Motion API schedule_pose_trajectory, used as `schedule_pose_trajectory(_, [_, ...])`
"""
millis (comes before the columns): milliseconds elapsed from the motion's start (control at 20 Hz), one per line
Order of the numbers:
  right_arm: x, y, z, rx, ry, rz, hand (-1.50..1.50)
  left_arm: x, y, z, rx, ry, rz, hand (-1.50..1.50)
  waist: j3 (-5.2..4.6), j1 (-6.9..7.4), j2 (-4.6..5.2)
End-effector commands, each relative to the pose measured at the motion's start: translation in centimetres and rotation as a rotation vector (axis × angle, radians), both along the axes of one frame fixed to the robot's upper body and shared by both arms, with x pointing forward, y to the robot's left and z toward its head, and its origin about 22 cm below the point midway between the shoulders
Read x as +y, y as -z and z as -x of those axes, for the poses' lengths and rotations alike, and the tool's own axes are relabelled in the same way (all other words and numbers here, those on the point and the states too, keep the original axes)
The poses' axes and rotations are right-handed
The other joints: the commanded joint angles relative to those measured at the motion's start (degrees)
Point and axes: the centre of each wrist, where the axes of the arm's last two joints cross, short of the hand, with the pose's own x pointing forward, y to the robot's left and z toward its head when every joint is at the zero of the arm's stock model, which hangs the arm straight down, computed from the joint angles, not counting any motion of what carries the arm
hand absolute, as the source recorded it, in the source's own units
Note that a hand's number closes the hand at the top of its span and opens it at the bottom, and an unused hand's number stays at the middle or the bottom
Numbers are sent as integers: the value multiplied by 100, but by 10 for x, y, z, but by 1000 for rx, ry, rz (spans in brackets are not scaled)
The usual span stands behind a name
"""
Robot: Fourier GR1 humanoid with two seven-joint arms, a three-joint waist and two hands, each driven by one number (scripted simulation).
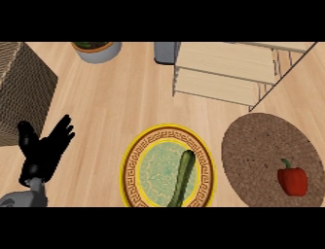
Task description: Pick the croissant from the placemat and place it in the tiered shelf
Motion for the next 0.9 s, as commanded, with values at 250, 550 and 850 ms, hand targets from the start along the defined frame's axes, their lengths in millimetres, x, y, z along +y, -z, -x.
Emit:
schedule_pose_trajectory(250, [-78,-21,33,-82,269,-125,-150,5,3,8,17,-17,-1,0,3,-103,-44])
schedule_pose_trajectory(550, [-138,-19,80,-100,266,-168,-150,5,-10,-8,3,-29,-5,0,4,-177,-46])
schedule_pose_trajectory(850, [-188,-7,119,-103,220,-179,-150,11,-6,3,0,-5,4,0,3,-73,-17])
